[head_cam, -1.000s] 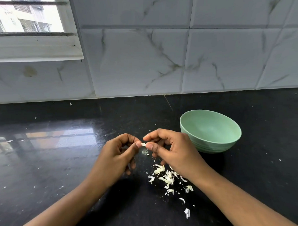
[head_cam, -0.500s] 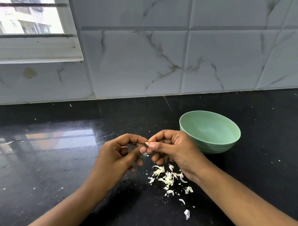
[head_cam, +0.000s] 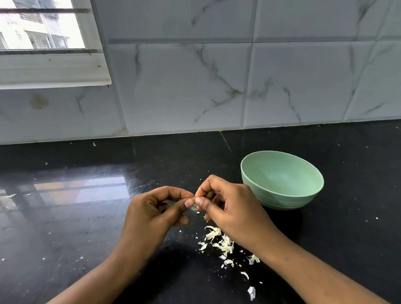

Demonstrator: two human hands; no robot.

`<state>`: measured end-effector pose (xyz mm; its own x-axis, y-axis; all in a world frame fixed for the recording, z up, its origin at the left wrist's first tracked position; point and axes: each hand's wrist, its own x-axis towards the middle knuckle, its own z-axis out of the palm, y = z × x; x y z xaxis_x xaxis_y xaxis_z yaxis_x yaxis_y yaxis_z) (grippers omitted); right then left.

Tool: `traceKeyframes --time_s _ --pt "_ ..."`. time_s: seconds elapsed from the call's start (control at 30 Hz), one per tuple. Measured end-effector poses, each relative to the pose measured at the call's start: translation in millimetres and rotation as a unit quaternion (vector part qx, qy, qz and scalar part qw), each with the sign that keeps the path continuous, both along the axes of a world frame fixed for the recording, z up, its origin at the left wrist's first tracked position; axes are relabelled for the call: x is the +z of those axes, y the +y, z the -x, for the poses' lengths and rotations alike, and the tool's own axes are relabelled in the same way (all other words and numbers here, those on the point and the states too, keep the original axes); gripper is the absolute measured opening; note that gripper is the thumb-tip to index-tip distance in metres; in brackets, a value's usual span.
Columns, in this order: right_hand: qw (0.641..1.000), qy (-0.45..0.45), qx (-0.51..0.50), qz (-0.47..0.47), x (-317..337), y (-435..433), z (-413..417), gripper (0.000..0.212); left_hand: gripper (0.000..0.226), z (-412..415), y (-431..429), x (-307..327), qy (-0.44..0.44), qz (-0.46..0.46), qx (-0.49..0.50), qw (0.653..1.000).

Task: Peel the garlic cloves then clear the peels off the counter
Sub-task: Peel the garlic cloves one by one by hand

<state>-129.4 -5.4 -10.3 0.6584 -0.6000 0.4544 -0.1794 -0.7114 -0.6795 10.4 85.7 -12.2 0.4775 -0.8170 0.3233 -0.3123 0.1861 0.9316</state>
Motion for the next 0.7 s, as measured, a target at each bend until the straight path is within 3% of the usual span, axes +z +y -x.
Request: traceKeyframes --time_s 0.23,0.43,0.6,0.7 --pt "0.999 0.024 0.027 0.023 0.4 -0.3 -1.6 0.004 0.018 -1.6 -1.7 -0.4 0.032 -0.021 -0.002 0.999" --pt "0.999 0.022 -0.024 0.020 6.7 -12.8 6.0 0.007 0.006 -3.8 -3.4 -1.8 0.079 -0.046 -0.025 0.995" --pt "0.999 0.006 -0.027 0.020 9.3 -15.9 9.6 0.002 0.022 -0.7 -1.5 2.8 0.137 -0.033 -0.036 0.989" --pt "0.999 -0.008 -0.024 0.025 8.9 -12.2 9.5 0.011 0.023 -0.4 -0.8 3.9 0.159 -0.033 -0.046 0.986"
